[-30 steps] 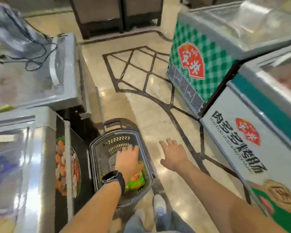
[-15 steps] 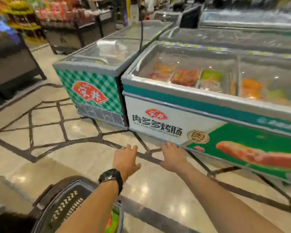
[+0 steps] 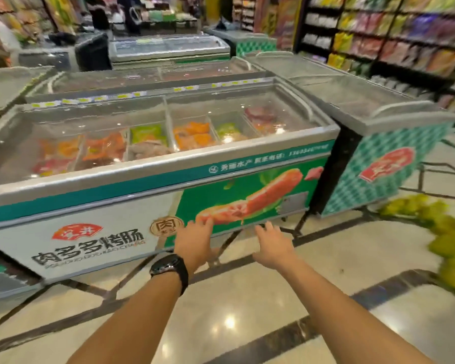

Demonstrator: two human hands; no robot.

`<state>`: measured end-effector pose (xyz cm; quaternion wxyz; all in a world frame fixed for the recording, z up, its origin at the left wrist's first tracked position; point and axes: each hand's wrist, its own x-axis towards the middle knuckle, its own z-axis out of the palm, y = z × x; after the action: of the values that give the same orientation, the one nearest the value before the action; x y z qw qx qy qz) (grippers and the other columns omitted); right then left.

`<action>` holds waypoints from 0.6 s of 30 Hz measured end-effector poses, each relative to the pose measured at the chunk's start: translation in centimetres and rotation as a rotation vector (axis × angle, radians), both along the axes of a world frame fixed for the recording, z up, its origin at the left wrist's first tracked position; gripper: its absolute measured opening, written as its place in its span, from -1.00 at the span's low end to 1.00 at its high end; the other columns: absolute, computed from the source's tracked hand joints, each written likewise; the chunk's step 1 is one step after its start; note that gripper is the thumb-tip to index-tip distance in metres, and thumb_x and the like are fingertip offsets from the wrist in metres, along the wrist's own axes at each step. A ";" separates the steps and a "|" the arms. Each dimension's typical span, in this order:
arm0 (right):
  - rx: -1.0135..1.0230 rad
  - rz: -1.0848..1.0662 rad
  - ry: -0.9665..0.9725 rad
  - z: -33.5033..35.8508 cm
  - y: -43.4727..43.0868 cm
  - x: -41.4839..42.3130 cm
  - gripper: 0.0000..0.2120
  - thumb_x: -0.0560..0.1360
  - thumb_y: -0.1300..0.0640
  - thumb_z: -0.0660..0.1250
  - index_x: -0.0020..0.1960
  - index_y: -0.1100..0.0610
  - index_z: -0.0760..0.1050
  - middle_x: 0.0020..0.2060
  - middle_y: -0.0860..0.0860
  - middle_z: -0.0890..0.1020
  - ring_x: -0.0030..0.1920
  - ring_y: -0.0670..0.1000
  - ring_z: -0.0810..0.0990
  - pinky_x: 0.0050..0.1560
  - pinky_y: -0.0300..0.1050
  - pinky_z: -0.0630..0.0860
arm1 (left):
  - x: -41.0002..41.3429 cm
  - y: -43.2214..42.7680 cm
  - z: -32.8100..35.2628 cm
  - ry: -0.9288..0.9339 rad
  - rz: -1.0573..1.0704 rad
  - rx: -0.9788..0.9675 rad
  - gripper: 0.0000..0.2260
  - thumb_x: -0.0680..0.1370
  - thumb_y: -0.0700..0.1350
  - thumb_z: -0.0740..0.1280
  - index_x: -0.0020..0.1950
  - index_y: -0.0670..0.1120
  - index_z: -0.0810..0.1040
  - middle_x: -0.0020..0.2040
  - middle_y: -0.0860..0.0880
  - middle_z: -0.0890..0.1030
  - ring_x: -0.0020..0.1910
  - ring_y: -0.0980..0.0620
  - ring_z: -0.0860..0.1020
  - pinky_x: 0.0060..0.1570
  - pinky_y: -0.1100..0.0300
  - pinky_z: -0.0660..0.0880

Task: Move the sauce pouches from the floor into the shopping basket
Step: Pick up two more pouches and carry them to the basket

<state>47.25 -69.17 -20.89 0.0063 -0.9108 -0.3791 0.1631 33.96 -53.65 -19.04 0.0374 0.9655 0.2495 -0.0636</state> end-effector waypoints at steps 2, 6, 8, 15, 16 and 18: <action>-0.001 -0.103 0.013 0.1 -4.2 3.3 -0.29 0.49 -0.08 0.36 0.53 0.06 0.14 0.46 0.13 0.26 0.44 0.19 0.27 0.32 0.12 0.39 | 4.6 -3.2 0.2 -0.020 -0.102 0.008 -0.38 0.52 0.21 0.35 0.48 -0.03 0.28 0.38 -0.11 0.45 0.30 -0.16 0.45 0.20 -0.04 0.48; 0.000 -0.278 0.010 0.5 -11.7 8.1 -0.31 0.48 -0.07 0.35 0.52 0.05 0.17 0.42 0.13 0.30 0.42 0.19 0.30 0.29 0.12 0.43 | 12.5 -8.7 0.5 -0.037 -0.289 0.042 -0.37 0.51 0.20 0.36 0.47 -0.05 0.29 0.38 -0.12 0.44 0.34 -0.17 0.43 0.28 -0.05 0.41; -0.010 -0.366 -0.006 0.9 -15.1 10.2 -0.28 0.49 -0.09 0.35 0.54 0.04 0.14 0.41 0.13 0.31 0.40 0.19 0.33 0.26 0.09 0.44 | 16.4 -11.3 0.6 -0.030 -0.371 0.024 -0.40 0.51 0.21 0.36 0.45 -0.04 0.31 0.33 -0.11 0.46 0.30 -0.17 0.44 0.24 -0.05 0.44; -0.017 -0.648 0.006 0.9 -23.7 16.2 -0.34 0.45 -0.05 0.35 0.48 0.05 0.22 0.33 0.12 0.36 0.34 0.18 0.36 0.25 0.09 0.45 | 28.7 -17.7 0.2 -0.018 -0.648 0.014 -0.40 0.52 0.17 0.38 0.46 -0.04 0.30 0.33 -0.12 0.43 0.30 -0.17 0.43 0.22 -0.07 0.43; -0.033 -0.674 -0.001 0.8 -24.3 17.3 -0.32 0.46 -0.06 0.35 0.50 0.05 0.20 0.34 0.12 0.35 0.35 0.19 0.35 0.25 0.09 0.43 | 30.6 -18.2 0.0 -0.014 -0.687 0.033 -0.38 0.51 0.18 0.38 0.47 -0.04 0.29 0.33 -0.12 0.42 0.31 -0.18 0.42 0.23 -0.08 0.42; -0.065 -0.734 -0.002 0.8 -25.0 20.0 -0.30 0.47 -0.07 0.35 0.52 0.05 0.16 0.36 0.13 0.32 0.38 0.19 0.32 0.26 0.09 0.40 | 34.8 -19.1 -0.2 -0.012 -0.750 0.050 -0.40 0.50 0.19 0.38 0.44 -0.03 0.31 0.31 -0.11 0.43 0.30 -0.17 0.42 0.26 -0.11 0.41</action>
<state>67.20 -94.20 -20.11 0.0351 -0.9860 -0.0218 0.1613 68.72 -72.71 -19.20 -0.0106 0.9909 -0.1199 -0.0610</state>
